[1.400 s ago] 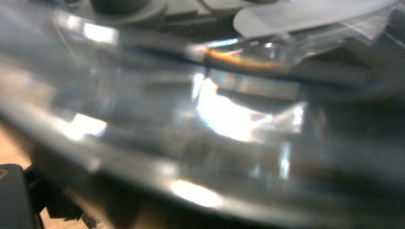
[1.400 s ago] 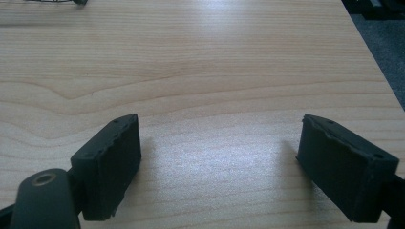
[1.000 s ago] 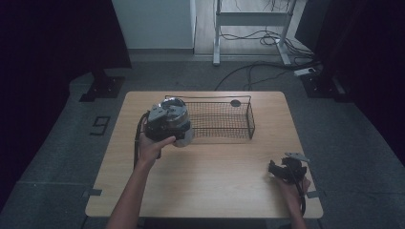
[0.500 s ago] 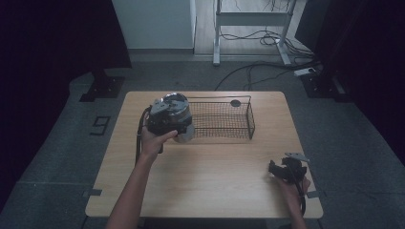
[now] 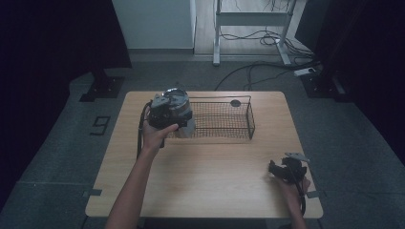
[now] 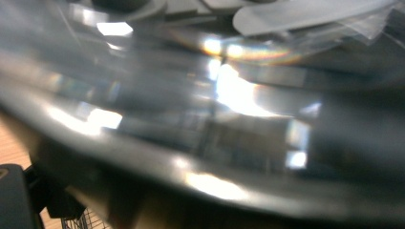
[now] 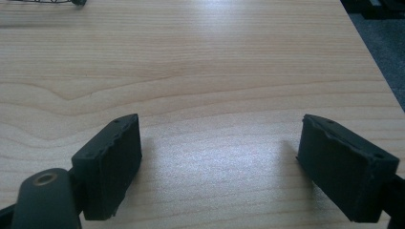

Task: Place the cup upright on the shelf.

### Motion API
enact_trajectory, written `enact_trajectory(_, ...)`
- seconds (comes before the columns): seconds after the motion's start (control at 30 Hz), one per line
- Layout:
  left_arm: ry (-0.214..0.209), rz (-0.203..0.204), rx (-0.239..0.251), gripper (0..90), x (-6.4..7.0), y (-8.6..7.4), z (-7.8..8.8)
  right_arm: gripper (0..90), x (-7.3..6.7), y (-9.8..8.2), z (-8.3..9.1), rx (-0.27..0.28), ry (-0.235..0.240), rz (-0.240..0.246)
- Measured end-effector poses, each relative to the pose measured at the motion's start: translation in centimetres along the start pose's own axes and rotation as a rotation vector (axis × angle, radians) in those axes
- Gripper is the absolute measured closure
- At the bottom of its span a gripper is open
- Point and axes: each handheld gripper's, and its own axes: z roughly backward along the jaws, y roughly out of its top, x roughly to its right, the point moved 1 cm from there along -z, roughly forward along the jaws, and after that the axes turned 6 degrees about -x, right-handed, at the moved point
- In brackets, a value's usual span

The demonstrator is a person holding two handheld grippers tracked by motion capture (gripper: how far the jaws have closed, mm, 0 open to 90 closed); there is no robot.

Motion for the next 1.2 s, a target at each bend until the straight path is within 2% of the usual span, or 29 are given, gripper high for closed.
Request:
enact_trajectory(0.07, 0.009, -0.017, -0.002, 3.6, 0.0, 0.2, -0.4, 14.8, 0.0, 0.0, 0.0, 0.0, 0.0, 0.0)
enact_trajectory(0.27, 0.0, -0.032, 0.001, 3.6, 0.2, 0.7, -1.0, 14.9, 0.0, 0.0, 0.0, 0.0, 0.0, 0.0)
enact_trajectory(0.37, 0.011, -0.048, -0.014, 3.6, 0.4, 0.9, -1.5, 14.9, 0.0, 0.0, 0.0, 0.001, 0.0, 0.0)
enact_trajectory(0.83, 0.012, -0.021, -0.015, 3.6, 0.1, 1.8, -2.6, 14.9, 0.0, 0.0, 0.0, 0.0, 0.001, -0.003)
enact_trajectory(1.2, 0.044, -0.009, -0.027, 3.6, -1.1, 2.5, -4.3, 15.0, 0.0, 0.0, 0.0, -0.002, 0.001, 0.0)
